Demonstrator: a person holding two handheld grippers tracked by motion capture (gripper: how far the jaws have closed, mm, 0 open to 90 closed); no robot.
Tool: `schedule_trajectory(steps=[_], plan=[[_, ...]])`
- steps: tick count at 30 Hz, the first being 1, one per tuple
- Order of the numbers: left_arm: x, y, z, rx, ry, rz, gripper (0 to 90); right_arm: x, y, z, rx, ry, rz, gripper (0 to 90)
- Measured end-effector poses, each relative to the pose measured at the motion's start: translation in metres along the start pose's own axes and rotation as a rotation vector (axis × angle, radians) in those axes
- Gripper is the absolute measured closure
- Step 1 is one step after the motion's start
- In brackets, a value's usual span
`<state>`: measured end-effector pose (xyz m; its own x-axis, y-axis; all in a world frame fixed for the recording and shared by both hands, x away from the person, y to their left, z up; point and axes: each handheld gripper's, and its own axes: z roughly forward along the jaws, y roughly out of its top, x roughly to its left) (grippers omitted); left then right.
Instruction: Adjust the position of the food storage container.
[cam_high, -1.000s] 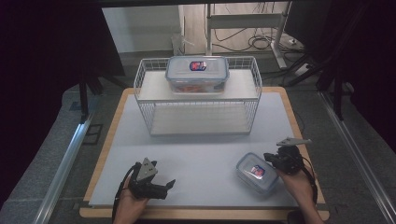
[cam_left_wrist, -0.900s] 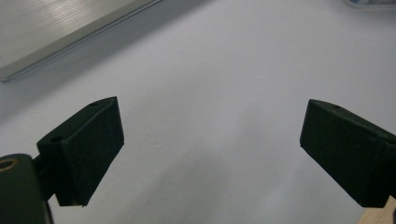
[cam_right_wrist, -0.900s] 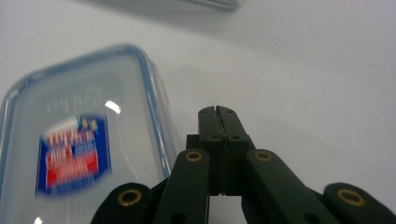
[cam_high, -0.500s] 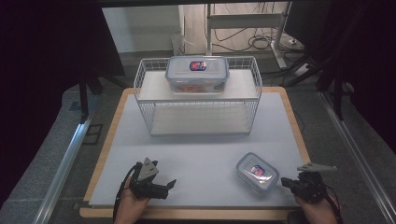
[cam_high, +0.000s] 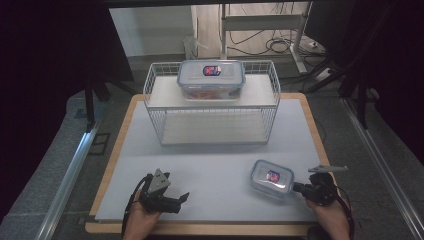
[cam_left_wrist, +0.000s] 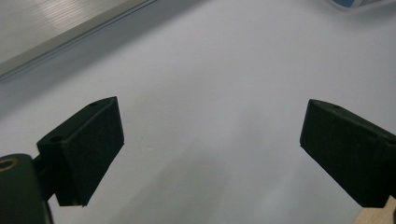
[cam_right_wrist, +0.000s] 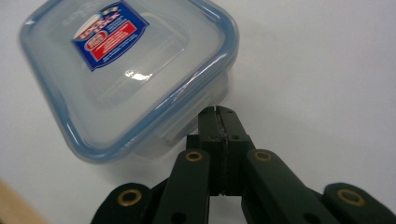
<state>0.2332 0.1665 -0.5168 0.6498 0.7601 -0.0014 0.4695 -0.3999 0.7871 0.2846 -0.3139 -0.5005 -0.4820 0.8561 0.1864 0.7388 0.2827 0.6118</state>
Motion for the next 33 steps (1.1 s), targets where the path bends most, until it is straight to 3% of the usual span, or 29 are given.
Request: schedule_trajectory(steps=[5, 9, 18, 33], plan=[[0.0, 0.0, 0.001, 0.003, 0.001, 0.0, 6.0, -0.002, 0.018, 0.015, 0.011, 0.0, -0.025, 90.0], [0.0, 0.0, 0.002, 0.007, 0.001, -0.001, 6.0, 0.006, 0.029, 0.027, 0.016, 0.023, -0.054, 90.0], [0.002, -0.001, 0.001, 0.009, 0.003, -0.004, 6.0, 0.033, 0.044, 0.045, 0.018, 0.089, -0.11, 90.0], [0.004, -0.001, -0.001, 0.007, 0.003, -0.015, 5.9, 0.093, 0.066, 0.084, 0.049, 0.193, -0.23, 90.0]])
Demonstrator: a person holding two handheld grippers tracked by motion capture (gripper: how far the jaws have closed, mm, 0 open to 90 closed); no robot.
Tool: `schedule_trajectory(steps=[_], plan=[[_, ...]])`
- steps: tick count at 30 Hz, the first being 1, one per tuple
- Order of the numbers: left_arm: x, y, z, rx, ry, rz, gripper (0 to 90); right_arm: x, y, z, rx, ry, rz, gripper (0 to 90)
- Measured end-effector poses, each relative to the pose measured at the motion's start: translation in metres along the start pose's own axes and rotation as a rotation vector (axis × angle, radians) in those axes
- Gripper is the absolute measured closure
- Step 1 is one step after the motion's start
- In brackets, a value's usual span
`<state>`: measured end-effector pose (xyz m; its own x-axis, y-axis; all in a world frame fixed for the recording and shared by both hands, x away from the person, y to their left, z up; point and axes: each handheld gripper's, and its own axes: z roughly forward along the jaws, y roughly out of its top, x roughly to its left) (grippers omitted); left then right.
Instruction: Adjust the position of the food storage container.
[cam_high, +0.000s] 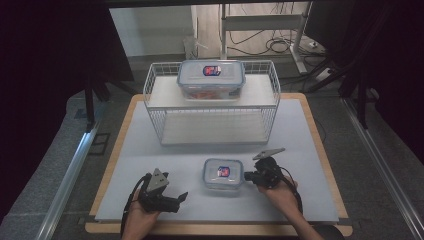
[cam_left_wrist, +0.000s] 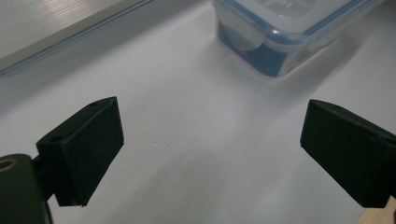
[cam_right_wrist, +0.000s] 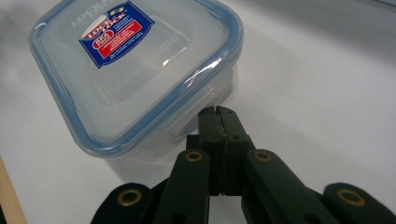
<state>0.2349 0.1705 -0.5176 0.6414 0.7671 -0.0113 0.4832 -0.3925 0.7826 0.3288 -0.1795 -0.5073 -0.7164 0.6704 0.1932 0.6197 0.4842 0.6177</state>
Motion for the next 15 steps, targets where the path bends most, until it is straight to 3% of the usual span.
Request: schedule_trajectory(steps=[7, 15], plan=[[0.0, 0.0, 0.0, 0.003, -0.004, 0.0, 5.8, 0.004, 0.006, 0.01, -0.001, 0.004, -0.013, 90.0], [0.003, -0.001, -0.001, 0.003, -0.015, -0.028, 5.8, -0.006, 0.0, -0.006, -0.04, -0.031, -0.018, 89.5]])
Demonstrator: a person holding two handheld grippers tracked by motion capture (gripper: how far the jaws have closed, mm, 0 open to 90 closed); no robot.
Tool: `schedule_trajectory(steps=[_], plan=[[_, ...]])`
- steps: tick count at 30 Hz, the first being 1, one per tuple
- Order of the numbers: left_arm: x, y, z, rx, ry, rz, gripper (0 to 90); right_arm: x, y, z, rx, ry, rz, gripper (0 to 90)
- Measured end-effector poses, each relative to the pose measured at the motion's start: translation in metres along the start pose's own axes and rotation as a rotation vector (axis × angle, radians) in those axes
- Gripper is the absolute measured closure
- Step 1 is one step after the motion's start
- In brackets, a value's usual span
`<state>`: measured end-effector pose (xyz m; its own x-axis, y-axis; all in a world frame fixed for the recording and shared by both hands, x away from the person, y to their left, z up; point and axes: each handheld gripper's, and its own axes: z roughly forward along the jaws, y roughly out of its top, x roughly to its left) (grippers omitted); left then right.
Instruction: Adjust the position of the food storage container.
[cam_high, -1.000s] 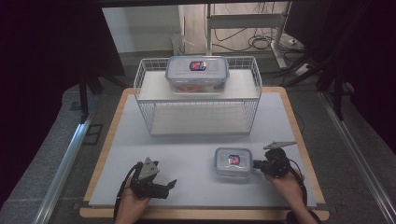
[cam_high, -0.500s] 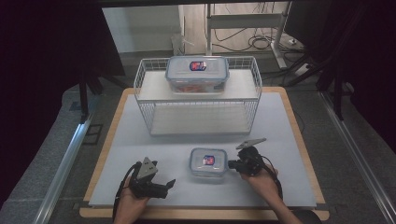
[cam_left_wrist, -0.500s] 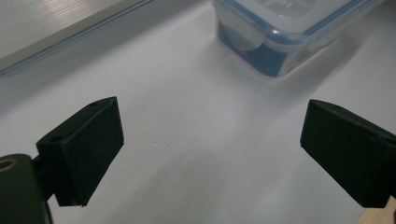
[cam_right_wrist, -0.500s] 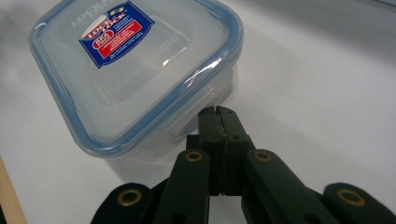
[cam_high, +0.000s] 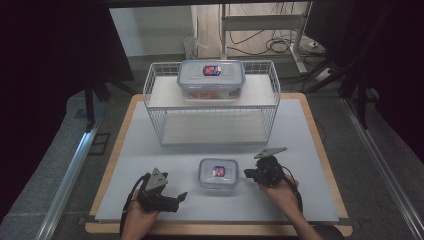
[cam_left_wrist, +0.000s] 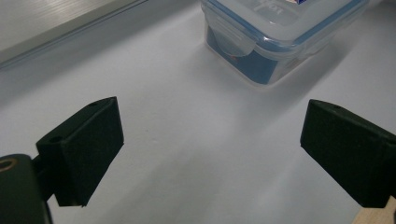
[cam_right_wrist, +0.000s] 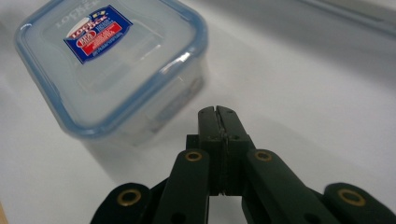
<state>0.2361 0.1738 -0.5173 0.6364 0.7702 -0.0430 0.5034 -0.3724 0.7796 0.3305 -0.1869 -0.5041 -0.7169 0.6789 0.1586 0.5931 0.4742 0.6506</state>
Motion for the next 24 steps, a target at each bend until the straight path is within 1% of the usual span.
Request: schedule_trajectory(steps=[1, 4, 5, 6, 7, 10, 14, 15, 16, 17, 18, 19, 20, 21, 24], plan=[[0.001, 0.0, -0.001, -0.005, -0.009, -0.015, 5.9, -0.002, -0.002, -0.008, -0.008, -0.008, -0.019, 86.3], [0.003, 0.0, -0.002, -0.007, -0.006, -0.025, 5.9, -0.005, -0.005, -0.016, -0.025, -0.014, -0.051, 81.7], [0.004, 0.0, -0.002, -0.006, -0.002, -0.024, 6.0, -0.005, -0.007, -0.018, -0.031, -0.02, -0.057, 79.9], [0.004, 0.0, -0.002, -0.006, -0.002, -0.024, 6.0, -0.005, -0.007, -0.018, -0.031, -0.02, -0.057, 79.9], [0.004, -0.001, -0.003, -0.005, 0.004, -0.022, 6.0, -0.007, -0.01, -0.024, -0.045, -0.029, -0.081, 75.3], [0.005, -0.002, -0.003, 0.008, 0.026, -0.008, 6.3, -0.008, -0.013, -0.031, -0.065, -0.041, -0.1, 68.3], [0.005, -0.002, -0.002, 0.017, 0.033, -0.001, 6.3, -0.009, -0.018, -0.036, -0.095, -0.062, -0.116, 51.1], [0.004, -0.002, -0.002, 0.019, 0.035, 0.0, 6.3, -0.009, -0.019, -0.037, -0.102, -0.065, -0.119, 47.8], [0.004, -0.003, -0.002, 0.021, 0.036, 0.001, 6.3, -0.009, -0.019, -0.037, -0.102, -0.065, -0.119, 47.8], [0.004, -0.003, -0.002, 0.023, 0.037, 0.002, 6.3, -0.009, -0.021, -0.037, -0.111, -0.064, -0.122, 39.6], [0.004, -0.003, -0.002, 0.025, 0.038, 0.003, 6.3, -0.009, -0.021, -0.037, -0.111, -0.064, -0.122, 39.6], [0.004, -0.003, -0.002, 0.028, 0.039, 0.004, 6.3, -0.01, -0.024, -0.037, -0.12, -0.065, -0.126, 33.9], [0.005, -0.003, -0.002, 0.029, 0.041, 0.003, 6.3, -0.01, -0.024, -0.037, -0.12, -0.065, -0.126, 33.9], [0.005, -0.004, -0.001, 0.03, 0.042, 0.001, 6.3, -0.011, -0.027, -0.037, -0.122, -0.062, -0.122, 29.2], [0.006, -0.005, -0.001, 0.03, 0.047, -0.002, 6.2, -0.012, -0.03, -0.037, -0.128, -0.057, -0.118, 25.9]])
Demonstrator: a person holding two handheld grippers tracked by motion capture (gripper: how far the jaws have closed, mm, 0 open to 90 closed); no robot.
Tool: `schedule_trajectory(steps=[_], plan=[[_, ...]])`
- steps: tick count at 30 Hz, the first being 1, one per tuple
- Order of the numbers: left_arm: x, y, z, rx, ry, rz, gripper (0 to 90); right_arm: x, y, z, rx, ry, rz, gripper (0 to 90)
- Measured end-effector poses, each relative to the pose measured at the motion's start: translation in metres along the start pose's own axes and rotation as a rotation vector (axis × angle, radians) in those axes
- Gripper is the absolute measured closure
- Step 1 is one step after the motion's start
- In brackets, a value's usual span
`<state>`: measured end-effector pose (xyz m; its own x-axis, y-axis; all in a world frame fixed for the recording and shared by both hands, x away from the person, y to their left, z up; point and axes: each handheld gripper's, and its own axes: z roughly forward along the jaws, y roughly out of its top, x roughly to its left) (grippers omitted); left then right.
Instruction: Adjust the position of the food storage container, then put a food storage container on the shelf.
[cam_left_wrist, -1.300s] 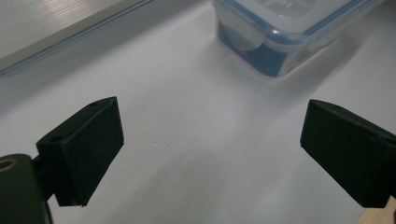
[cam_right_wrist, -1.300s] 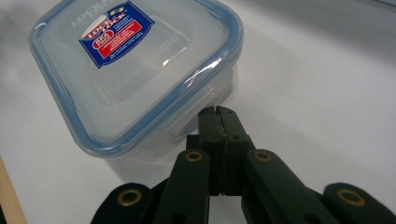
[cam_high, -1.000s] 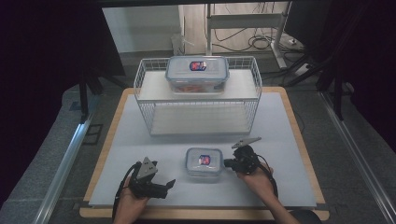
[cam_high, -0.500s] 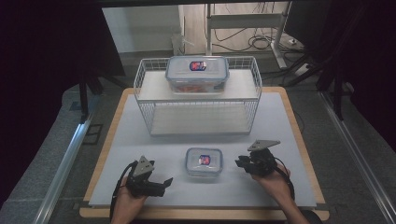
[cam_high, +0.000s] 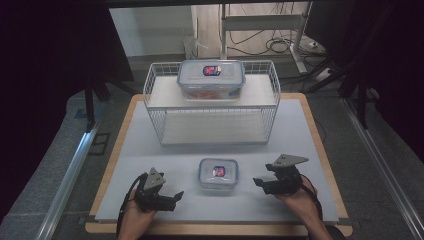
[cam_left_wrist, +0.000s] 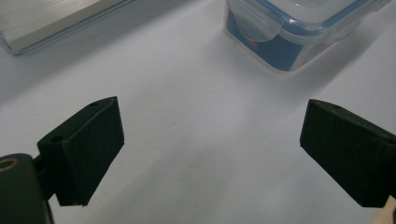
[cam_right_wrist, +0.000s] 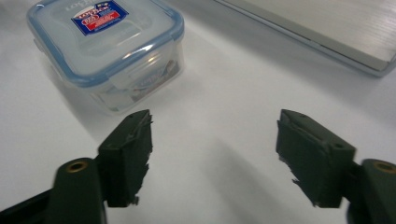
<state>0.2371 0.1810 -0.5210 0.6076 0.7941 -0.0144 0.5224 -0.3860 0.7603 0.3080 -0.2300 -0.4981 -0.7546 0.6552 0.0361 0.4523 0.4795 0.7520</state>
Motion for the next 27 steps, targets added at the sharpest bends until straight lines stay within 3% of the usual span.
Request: schedule_trajectory(steps=[1, 4, 8, 14, 18, 21, 27], plan=[[0.0004, -0.0005, 0.0006, 0.0, 0.001, -0.001, 5.9, -0.0015, -0.003, -0.0011, -0.005, 0.008, 0.008, 19.9], [0.0012, -0.0024, 0.003, 0.006, 0.005, 0.001, 5.4, -0.0026, -0.0059, -0.0002, 0.004, 0.018, 0.014, 14.3], [0.0014, -0.0027, 0.0043, 0.009, 0.005, 0.001, 4.9, -0.0031, -0.0081, 0.0041, 0.026, 0.02, 0.013, 11.4], [0.0021, -0.0026, 0.004, -0.011, -0.012, -0.006, 4.6, -0.0044, -0.0072, 0.0043, 0.016, 0.017, 0.01, 9.6], [0.0063, -0.0025, 0.001, -0.06, -0.073, -0.055, 5.1, -0.0044, -0.0056, 0.0044, -0.001, 0.012, 0.021, 8.9], [0.0082, -0.0028, 0.0015, -0.067, -0.075, -0.068, 5.3, -0.0034, -0.0048, 0.0044, -0.011, 0.013, 0.037, 8.8], [0.0066, 0.0028, 0.0052, -0.062, -0.068, -0.039, 4.3, -0.0001, -0.0004, 0.0046, -0.006, 0.01, 0.036, 9.1]])
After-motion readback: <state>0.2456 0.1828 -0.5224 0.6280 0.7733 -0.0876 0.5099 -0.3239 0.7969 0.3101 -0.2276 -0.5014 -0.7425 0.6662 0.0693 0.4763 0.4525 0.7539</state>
